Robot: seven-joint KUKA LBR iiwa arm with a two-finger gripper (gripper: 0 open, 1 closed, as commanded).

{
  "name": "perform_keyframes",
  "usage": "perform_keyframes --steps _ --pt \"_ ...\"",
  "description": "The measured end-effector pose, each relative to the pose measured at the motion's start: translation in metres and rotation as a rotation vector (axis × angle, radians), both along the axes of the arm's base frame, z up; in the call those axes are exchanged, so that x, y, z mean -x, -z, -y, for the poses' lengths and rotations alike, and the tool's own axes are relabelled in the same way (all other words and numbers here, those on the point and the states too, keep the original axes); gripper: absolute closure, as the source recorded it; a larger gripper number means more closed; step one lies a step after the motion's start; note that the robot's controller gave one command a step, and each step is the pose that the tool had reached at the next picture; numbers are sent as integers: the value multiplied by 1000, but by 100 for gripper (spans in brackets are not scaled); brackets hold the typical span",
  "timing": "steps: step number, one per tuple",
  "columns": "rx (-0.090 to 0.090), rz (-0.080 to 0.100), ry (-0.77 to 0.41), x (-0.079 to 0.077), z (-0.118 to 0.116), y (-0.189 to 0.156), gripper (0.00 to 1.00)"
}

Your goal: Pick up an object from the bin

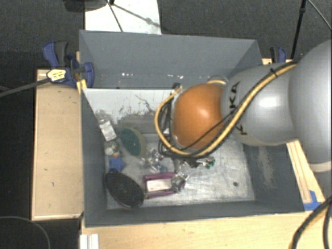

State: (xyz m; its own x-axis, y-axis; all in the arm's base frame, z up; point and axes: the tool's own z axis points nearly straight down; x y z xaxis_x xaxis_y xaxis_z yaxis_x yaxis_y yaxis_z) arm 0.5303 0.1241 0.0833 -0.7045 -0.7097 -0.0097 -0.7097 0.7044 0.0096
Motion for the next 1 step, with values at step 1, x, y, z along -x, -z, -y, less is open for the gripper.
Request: perform_keyframes --steps 1 --pt "17 -19 -2 3 3 0 100"
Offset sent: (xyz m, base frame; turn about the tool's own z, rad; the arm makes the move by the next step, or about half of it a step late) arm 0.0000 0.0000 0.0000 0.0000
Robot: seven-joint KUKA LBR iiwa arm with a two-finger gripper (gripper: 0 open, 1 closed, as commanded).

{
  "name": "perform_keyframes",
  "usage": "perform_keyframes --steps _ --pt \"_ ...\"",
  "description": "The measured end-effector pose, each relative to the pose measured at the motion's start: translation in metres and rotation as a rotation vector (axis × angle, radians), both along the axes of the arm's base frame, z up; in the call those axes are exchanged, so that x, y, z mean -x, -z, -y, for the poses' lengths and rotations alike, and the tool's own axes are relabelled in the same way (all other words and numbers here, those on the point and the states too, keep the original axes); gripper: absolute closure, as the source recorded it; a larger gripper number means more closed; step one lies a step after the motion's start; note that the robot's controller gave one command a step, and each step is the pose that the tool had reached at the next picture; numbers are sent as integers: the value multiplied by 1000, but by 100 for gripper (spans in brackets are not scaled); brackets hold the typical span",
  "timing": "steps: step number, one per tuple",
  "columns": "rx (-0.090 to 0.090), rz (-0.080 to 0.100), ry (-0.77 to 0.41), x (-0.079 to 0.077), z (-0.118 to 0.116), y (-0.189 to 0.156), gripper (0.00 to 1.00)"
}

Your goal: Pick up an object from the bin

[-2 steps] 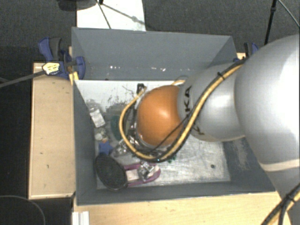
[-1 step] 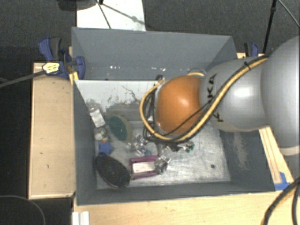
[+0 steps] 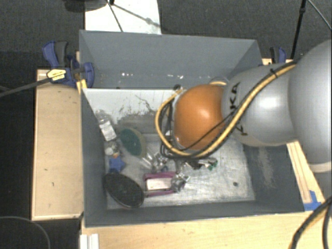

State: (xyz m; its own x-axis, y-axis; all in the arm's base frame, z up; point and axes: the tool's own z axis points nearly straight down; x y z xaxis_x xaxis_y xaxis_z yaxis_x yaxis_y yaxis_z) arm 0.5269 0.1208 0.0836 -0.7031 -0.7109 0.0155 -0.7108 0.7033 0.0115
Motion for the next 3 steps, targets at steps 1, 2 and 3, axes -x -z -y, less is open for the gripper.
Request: perform_keyframes --steps 1,2,3 --pt "-11 22 -358 31 -40 -28 100" --pt "-9 21 -351 31 -38 -27 0" --pt "-8 14 -303 16 5 10 0"
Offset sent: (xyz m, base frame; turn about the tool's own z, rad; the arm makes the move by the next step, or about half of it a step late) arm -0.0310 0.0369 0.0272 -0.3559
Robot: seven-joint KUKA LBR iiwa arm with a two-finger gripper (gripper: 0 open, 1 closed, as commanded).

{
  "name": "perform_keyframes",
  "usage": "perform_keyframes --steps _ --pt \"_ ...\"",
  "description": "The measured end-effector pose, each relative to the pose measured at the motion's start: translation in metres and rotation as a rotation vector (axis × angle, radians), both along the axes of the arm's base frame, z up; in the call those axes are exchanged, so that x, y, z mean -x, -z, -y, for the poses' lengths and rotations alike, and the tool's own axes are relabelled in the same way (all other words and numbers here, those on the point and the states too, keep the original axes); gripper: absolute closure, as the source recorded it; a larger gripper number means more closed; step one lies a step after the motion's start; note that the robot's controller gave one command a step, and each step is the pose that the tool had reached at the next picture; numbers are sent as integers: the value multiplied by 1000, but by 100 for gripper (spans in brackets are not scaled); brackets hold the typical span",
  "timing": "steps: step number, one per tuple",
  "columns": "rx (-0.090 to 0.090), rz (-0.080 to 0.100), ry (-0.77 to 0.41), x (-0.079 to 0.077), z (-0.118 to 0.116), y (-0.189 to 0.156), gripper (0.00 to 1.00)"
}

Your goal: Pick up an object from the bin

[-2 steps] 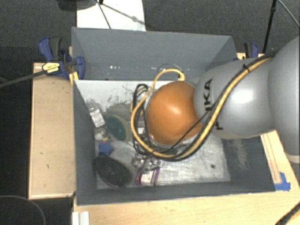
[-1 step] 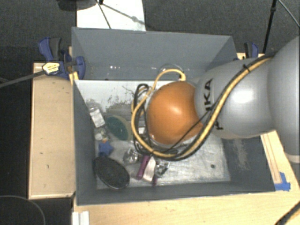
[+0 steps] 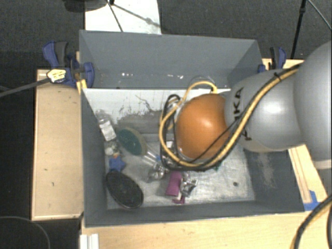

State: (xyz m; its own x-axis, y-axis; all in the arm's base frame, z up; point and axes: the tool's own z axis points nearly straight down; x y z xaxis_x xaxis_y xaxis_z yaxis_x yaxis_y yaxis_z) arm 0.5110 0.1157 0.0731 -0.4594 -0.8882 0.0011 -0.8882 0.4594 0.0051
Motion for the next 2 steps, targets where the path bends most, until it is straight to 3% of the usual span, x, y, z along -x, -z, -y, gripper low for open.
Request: perform_keyframes --steps 1,2 --pt "4 5 -2 -1 0 -2 100" --pt "-1 14 -53 -5 -2 -146 100"
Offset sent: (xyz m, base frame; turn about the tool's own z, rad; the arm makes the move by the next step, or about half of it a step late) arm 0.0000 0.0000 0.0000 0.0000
